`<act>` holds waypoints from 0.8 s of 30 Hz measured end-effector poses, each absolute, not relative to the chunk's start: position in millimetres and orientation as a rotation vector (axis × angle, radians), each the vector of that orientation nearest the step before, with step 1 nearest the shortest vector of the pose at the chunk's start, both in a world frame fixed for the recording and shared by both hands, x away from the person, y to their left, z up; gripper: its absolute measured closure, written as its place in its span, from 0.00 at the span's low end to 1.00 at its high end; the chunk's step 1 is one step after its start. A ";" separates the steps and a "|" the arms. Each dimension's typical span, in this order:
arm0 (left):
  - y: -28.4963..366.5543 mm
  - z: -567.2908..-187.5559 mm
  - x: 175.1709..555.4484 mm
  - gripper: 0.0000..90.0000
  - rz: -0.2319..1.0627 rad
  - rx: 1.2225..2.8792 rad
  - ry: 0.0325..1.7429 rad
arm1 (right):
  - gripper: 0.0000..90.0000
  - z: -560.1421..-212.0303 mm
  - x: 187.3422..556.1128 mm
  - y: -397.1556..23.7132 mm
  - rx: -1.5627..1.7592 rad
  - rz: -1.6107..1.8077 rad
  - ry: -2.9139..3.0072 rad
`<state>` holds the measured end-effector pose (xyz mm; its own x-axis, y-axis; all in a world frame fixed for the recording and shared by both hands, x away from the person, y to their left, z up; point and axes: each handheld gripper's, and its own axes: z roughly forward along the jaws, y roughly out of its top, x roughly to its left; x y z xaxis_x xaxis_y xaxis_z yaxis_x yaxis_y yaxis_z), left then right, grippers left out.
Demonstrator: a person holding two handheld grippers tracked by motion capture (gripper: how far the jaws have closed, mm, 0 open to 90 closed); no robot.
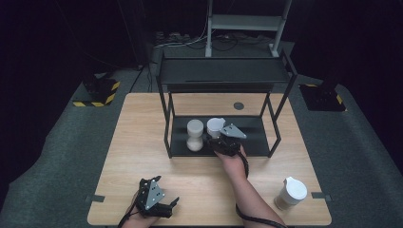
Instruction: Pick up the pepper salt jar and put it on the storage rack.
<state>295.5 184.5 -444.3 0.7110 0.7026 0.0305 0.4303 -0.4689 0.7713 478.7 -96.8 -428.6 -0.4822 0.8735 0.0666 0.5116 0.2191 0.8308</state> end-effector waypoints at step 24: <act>184.7 -444.3 295.6 0.02 0.444 2.133 0.860 | 0.32 -429.9 475.8 -100.0 1.279 1.186 2.076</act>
